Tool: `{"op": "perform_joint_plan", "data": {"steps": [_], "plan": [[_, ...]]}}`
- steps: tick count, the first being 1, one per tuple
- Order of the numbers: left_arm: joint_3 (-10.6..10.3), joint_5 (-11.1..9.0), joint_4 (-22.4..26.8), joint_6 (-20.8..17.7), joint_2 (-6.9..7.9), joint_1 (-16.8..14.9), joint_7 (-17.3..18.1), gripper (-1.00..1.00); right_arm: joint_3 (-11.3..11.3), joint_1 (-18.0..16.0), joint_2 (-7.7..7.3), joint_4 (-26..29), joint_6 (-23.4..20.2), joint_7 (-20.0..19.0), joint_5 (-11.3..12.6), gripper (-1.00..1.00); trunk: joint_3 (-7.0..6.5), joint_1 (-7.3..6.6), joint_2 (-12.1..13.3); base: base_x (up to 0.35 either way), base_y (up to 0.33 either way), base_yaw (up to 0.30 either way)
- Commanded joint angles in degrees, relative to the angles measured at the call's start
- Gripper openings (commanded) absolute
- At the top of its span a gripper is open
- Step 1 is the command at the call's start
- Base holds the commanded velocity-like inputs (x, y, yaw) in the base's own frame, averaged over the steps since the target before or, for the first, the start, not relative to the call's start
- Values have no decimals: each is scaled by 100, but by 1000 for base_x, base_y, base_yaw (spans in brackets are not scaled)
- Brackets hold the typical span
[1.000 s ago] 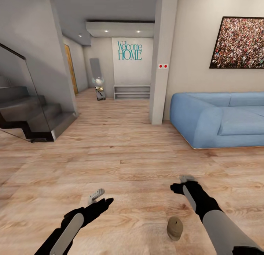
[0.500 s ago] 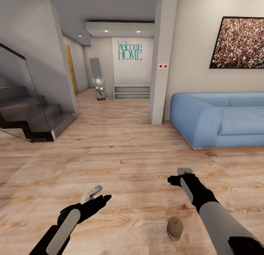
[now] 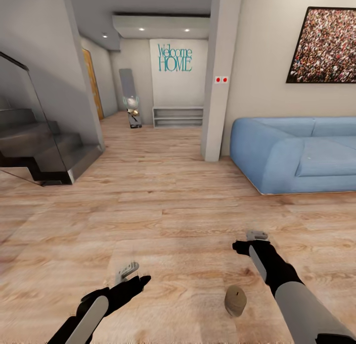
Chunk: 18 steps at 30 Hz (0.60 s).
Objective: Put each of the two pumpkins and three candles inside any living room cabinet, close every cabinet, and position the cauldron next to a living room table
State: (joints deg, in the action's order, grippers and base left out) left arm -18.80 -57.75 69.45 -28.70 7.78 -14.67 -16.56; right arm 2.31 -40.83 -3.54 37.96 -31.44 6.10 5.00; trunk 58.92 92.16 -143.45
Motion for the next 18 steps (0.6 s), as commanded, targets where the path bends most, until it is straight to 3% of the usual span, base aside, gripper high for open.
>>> {"op": "perform_joint_plan", "data": {"steps": [1,2,3,18], "plan": [[-47,-61,-24,32,7,-2,-53,100,-2,19,0,42,-23,40,54,100,28,1,-4,0,0,0],[-79,-61,-56,64,9,0,-53,100,0,22,-1,74,-22,42,54,100,51,4,-6,0,0,0],[-268,-61,-337,358,10,2,-52,100,1,23,-2,389,-22,43,54,100,73,6,-7,0,0,0],[-282,-61,-279,374,13,16,-54,100,33,0,5,401,-109,41,47,100,405,45,-27,0,0,0]]}}
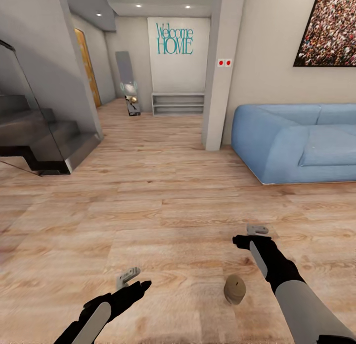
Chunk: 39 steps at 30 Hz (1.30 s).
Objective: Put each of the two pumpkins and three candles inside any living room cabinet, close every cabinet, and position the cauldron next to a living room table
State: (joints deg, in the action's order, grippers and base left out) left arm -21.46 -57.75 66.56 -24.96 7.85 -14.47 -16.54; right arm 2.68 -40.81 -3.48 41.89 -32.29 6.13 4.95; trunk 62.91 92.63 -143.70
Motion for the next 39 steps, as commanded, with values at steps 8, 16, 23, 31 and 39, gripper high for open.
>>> {"op": "perform_joint_plan", "data": {"steps": [8,16,23,31,39], "plan": [[-8,-54,416,-12,33,41,-44,100,8,-181,16,-77,-506,34,49,100,183,19,-13,0,0,0],[-14,-25,563,-17,33,79,-50,100,12,-281,43,-158,-597,43,50,100,361,40,-24,0,0,0],[-16,-11,577,-17,33,84,-51,100,13,-340,51,-170,-614,38,50,100,516,58,-34,0,0,0],[-16,0,580,-19,32,85,-51,100,15,-618,52,-567,-609,32,50,100,693,78,-44,0,0,0],[-16,1,581,-21,32,85,-51,100,17,-980,55,-1366,-550,21,66,100,870,99,-55,0,0,0]]}}
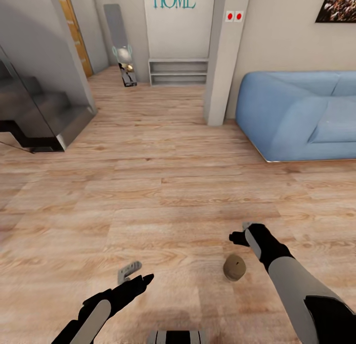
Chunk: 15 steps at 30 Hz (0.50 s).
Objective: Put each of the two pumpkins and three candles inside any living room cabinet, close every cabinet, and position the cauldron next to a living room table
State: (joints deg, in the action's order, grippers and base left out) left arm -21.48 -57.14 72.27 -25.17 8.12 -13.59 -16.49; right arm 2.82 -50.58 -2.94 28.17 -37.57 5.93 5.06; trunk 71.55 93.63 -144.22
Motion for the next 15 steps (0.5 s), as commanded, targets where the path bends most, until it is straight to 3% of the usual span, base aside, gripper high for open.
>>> {"op": "perform_joint_plan", "data": {"steps": [1,15], "plan": [[-16,-60,9,-1,6,-4,-57,100,3,-12,0,-17,-20,41,55,100,27,1,-4,0,0,0],[-15,-60,7,-3,11,-4,-57,100,8,-112,-12,-111,-26,-16,55,100,338,37,-22,0,0,0]]}}
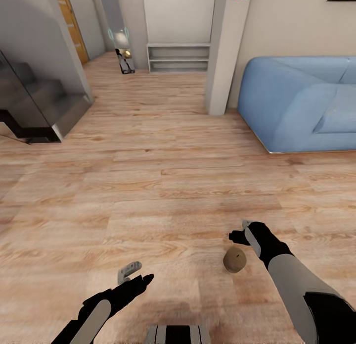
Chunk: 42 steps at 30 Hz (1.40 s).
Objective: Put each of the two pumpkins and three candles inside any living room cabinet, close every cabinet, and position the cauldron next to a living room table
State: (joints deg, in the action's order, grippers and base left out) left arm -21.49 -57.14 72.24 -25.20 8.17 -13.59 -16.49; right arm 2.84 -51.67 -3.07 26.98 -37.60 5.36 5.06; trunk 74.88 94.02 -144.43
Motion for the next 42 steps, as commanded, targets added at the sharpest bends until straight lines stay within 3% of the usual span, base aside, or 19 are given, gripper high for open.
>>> {"op": "perform_joint_plan", "data": {"steps": [1,2,9,42], "plan": [[-14,-62,10,1,7,-4,-57,100,5,-53,1,-1,-25,37,52,100,27,1,-4,0,0,0],[-14,-61,10,2,7,-4,-57,100,6,-233,-6,-70,-32,26,45,100,50,4,-5,0,0,0],[-19,-56,10,-1,-3,-4,-57,100,6,-442,-4,-357,-14,19,40,100,205,22,-14,0,0,0],[-22,-52,-7,-3,-5,-4,-57,100,6,-489,-61,-379,11,-157,49,100,936,107,-58,0,0,0]]}}
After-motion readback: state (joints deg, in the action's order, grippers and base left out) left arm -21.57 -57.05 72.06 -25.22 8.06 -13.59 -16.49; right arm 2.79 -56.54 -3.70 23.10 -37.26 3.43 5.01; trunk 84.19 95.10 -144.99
